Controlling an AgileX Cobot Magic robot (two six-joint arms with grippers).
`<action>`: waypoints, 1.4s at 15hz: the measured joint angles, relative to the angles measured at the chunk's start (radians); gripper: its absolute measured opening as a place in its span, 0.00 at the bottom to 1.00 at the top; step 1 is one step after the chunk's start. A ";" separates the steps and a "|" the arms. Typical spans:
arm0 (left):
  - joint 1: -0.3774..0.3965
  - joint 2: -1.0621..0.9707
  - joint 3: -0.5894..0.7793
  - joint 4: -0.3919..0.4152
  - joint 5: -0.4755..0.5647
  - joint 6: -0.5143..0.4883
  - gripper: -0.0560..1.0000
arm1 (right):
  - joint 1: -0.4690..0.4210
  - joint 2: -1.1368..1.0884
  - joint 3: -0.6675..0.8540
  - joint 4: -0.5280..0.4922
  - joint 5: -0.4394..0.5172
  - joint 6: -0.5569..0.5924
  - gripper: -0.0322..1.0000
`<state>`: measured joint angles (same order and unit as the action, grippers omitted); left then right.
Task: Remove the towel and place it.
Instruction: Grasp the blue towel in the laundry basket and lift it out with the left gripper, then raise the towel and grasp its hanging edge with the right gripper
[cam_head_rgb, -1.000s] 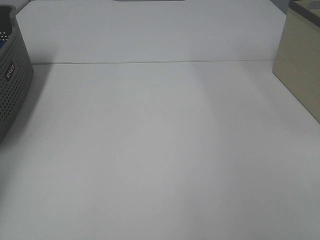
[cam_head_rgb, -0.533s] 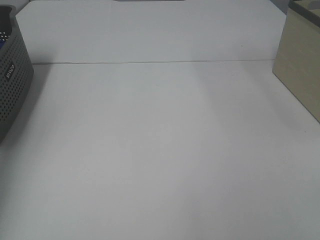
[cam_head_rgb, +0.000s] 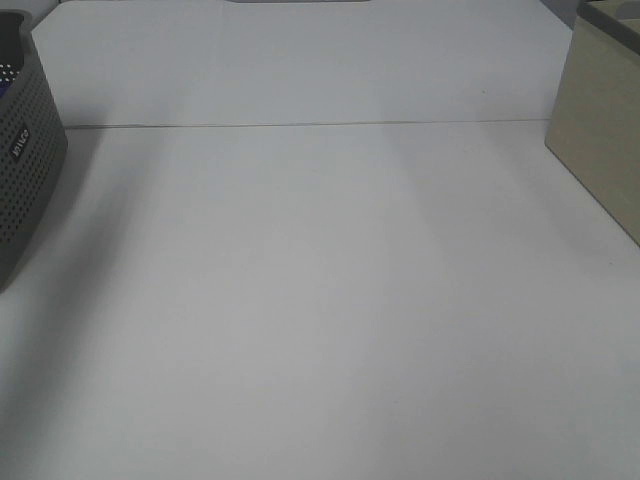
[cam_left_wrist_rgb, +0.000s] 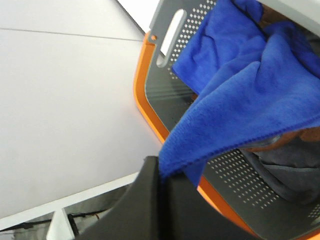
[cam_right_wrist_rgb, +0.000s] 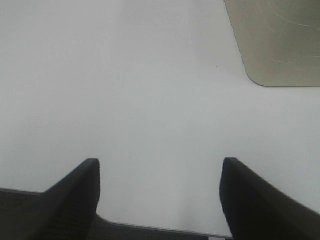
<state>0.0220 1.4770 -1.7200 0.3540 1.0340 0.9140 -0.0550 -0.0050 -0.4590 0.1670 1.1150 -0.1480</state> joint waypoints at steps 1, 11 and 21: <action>-0.041 -0.040 0.000 0.019 -0.011 0.000 0.05 | 0.000 0.000 0.000 0.018 -0.007 0.000 0.69; -0.541 -0.169 0.000 0.188 -0.189 -0.044 0.05 | 0.000 0.409 -0.008 0.828 -0.267 -0.870 0.69; -0.917 -0.169 0.000 0.146 -0.158 0.003 0.05 | 0.016 1.293 -0.035 1.554 0.079 -1.953 0.69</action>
<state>-0.8950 1.3080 -1.7200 0.5000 0.8760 0.9170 -0.0390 1.2880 -0.4940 1.7210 1.1940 -2.1010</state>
